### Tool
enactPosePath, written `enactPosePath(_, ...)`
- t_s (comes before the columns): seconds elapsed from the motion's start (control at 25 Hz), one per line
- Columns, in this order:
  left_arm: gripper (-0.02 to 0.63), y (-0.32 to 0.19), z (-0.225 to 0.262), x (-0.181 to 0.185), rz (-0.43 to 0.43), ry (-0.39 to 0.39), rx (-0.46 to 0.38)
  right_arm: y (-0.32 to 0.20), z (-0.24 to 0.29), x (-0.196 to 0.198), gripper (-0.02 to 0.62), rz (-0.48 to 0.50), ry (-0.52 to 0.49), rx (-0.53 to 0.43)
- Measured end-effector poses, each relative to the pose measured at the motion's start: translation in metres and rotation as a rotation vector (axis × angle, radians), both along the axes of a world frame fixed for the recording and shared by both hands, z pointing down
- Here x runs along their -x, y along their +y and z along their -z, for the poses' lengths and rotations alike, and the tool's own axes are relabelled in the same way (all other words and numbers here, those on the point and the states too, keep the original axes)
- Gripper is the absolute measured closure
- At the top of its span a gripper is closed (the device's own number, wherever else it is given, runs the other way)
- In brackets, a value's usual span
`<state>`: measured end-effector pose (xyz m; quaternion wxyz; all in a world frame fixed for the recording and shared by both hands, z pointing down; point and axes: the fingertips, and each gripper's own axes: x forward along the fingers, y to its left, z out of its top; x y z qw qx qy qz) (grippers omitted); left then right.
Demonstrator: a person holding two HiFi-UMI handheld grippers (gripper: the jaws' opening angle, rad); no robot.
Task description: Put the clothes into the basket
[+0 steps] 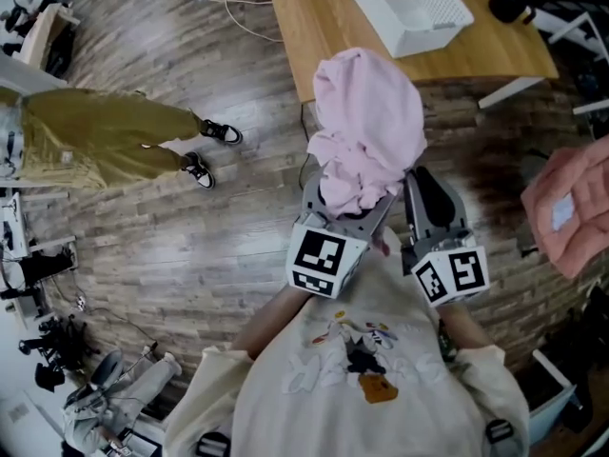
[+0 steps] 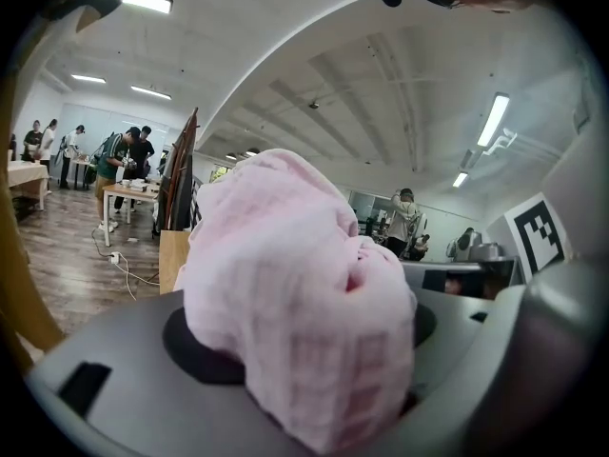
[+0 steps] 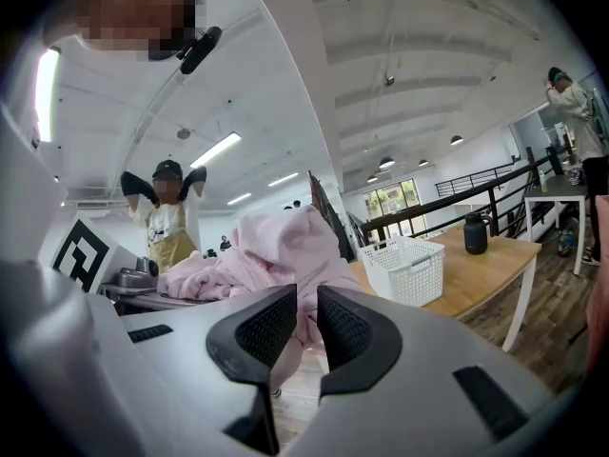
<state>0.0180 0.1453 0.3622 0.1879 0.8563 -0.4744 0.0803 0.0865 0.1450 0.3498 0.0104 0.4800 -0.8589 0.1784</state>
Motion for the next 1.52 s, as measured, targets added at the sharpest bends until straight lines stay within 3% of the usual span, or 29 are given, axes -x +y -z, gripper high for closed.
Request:
enactPosePath(0.4, 0.250, -0.022, 0.003, -0.020, 0.027, -0.010, -0.003, -0.027, 0.003, -0.019, 0.526, 0.023, -0.011, -0.016)
enactPosePath(0.72, 0.252, -0.047, -0.003, -0.008, 0.026, -0.016, 0.004, -0.054, 0.000, -0.004, 0.526, 0.020, -0.017, -0.025)
enactPosePath(0.96, 0.253, -0.095, -0.002, -0.015, 0.020, -0.007, 0.014, -0.101, 0.003, -0.010, 0.526, 0.017, 0.009, -0.025)
enactPosePath(1.2, 0.253, -0.109, -0.003, -0.014, 0.008, -0.003, 0.001, -0.113, 0.002, -0.009, 0.526, 0.001, 0.012, -0.033)
enactPosePath(1.52, 0.253, -0.187, 0.004, -0.009, -0.037, 0.010, 0.013, -0.189, 0.010, -0.003, 0.526, -0.027, 0.034, -0.024)
